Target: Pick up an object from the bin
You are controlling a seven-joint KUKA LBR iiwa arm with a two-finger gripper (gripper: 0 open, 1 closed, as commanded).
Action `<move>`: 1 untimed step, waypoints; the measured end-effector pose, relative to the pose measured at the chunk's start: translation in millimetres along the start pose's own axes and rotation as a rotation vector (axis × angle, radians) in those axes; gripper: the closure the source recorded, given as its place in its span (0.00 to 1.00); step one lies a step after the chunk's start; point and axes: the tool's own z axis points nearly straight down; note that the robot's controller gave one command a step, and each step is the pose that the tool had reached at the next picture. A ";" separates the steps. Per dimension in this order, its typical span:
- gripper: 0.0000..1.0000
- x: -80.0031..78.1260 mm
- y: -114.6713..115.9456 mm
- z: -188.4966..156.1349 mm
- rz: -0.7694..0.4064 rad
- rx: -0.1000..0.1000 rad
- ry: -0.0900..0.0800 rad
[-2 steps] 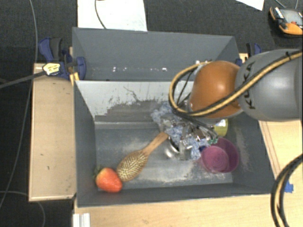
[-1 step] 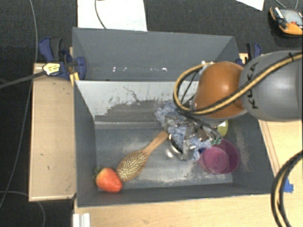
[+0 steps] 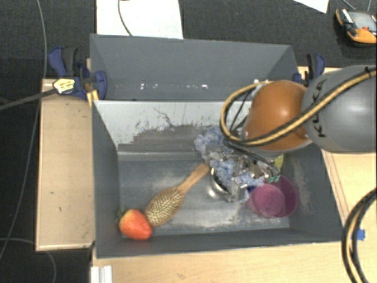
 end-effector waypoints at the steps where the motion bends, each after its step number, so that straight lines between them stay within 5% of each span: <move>1: 0.00 5.3 -12.5 -11.9 0.000 -0.002 0.001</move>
Offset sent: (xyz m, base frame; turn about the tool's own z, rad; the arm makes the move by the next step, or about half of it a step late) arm -0.0078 0.0044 -0.0018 -0.2870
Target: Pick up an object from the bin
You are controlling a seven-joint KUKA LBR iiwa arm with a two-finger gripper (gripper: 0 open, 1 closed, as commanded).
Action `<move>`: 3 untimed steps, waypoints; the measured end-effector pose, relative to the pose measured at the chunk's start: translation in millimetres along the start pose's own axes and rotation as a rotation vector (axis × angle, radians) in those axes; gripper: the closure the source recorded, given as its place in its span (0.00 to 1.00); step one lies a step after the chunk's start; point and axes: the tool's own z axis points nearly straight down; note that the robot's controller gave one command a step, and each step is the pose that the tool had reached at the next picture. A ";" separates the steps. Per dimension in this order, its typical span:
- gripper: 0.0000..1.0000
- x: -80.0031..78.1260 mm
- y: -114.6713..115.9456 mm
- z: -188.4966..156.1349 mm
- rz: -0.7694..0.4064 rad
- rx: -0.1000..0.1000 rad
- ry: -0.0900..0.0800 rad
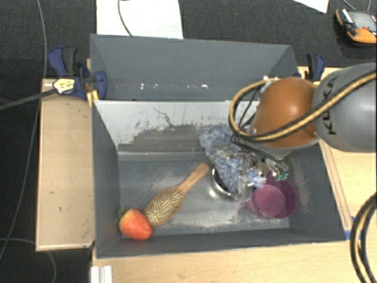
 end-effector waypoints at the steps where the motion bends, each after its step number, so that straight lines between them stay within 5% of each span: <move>1: 0.00 3.4 -7.8 -4.8 -0.038 0.004 -0.004; 2: 1.00 23.9 -12.7 -16.8 -0.286 0.002 -0.002; 3: 1.00 23.9 -12.7 -16.8 -0.285 0.002 -0.002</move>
Offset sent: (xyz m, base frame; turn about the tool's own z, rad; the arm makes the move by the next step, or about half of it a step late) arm -0.0179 -0.0216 0.0154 -0.2884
